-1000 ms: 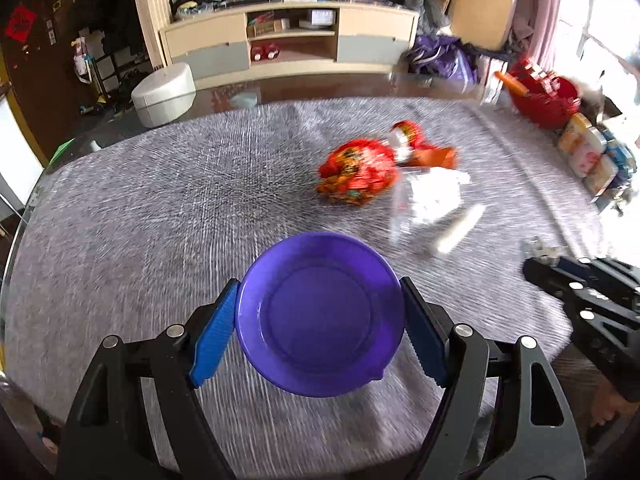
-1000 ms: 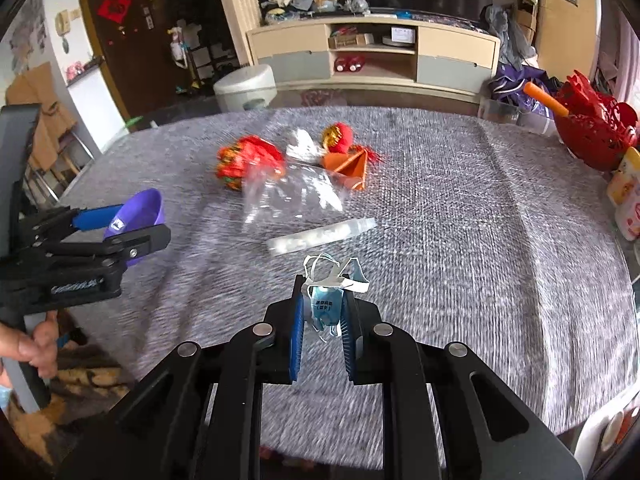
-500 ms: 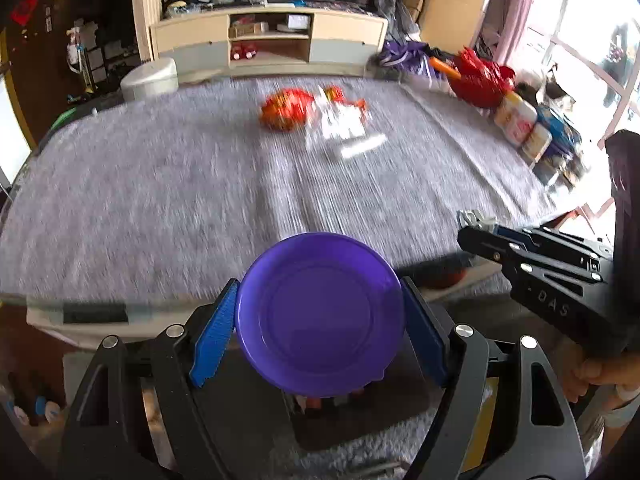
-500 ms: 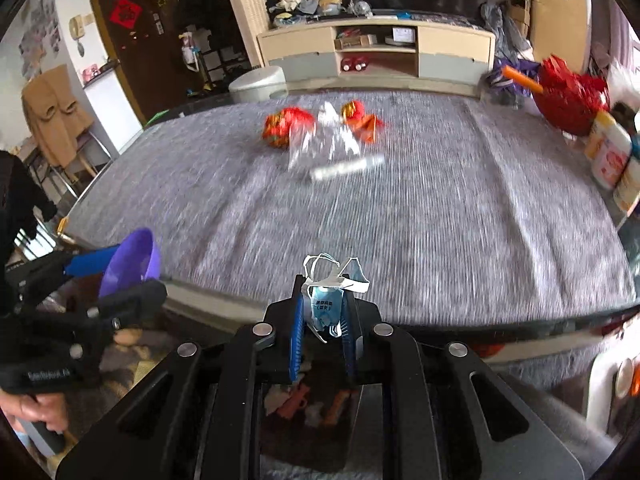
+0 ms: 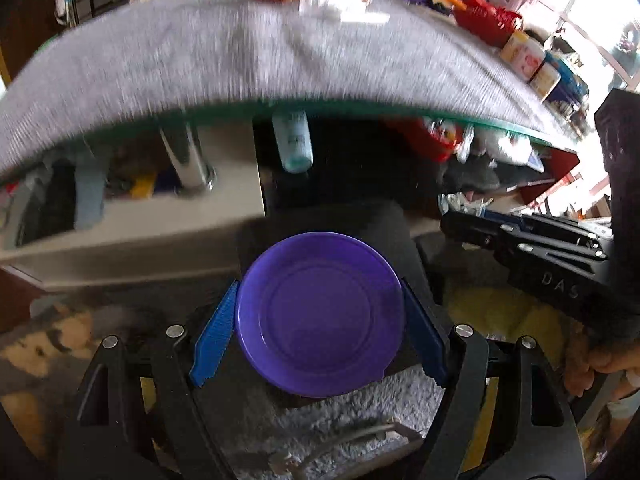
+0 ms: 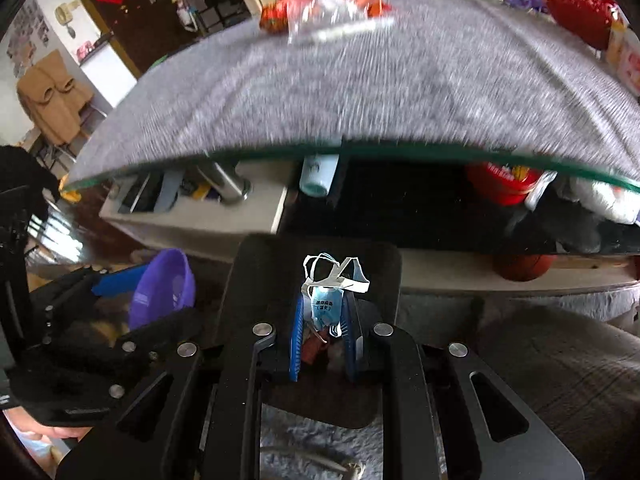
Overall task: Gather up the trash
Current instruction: 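Lower both tools into the grey bin and open them to drop dish and mask, then grasp the red-gold foil wrapper with the left tool while the right tool grasps the clear plastic bag, then lower both tools into the grey bin and open them to drop wrapper and bag, then grasp the white stick with the left tool while the right tool grasps the orange paper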
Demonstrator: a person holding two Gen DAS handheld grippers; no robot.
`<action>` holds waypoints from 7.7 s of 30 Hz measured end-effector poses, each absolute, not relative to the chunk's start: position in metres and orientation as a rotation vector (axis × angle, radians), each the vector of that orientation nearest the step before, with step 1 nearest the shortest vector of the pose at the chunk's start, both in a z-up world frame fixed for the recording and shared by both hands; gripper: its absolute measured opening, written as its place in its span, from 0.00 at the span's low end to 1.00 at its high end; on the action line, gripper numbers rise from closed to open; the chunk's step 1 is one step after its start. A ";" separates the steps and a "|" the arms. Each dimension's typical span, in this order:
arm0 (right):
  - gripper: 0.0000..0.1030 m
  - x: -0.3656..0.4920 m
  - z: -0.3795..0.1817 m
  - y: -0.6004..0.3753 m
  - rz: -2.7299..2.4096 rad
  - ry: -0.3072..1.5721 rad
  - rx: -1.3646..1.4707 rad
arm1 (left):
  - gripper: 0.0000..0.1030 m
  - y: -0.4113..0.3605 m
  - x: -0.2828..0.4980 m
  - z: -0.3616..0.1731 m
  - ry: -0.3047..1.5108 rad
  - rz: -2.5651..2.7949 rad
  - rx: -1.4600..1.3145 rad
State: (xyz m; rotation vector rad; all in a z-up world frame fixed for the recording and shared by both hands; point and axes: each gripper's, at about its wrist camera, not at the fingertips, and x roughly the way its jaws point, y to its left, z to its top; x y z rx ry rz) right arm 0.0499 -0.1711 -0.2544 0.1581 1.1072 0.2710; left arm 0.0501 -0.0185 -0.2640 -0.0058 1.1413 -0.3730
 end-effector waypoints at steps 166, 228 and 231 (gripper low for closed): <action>0.76 0.032 -0.242 -0.165 0.223 1.095 0.165 | 0.45 -0.025 0.024 -0.262 1.171 -0.374 0.038; 0.84 0.265 -0.160 -0.235 0.152 0.976 0.252 | 0.92 -0.070 0.229 -0.177 1.069 -0.416 0.124; 0.73 0.283 -0.163 -0.228 0.168 0.968 0.238 | 0.91 -0.075 0.245 -0.182 1.059 -0.426 0.134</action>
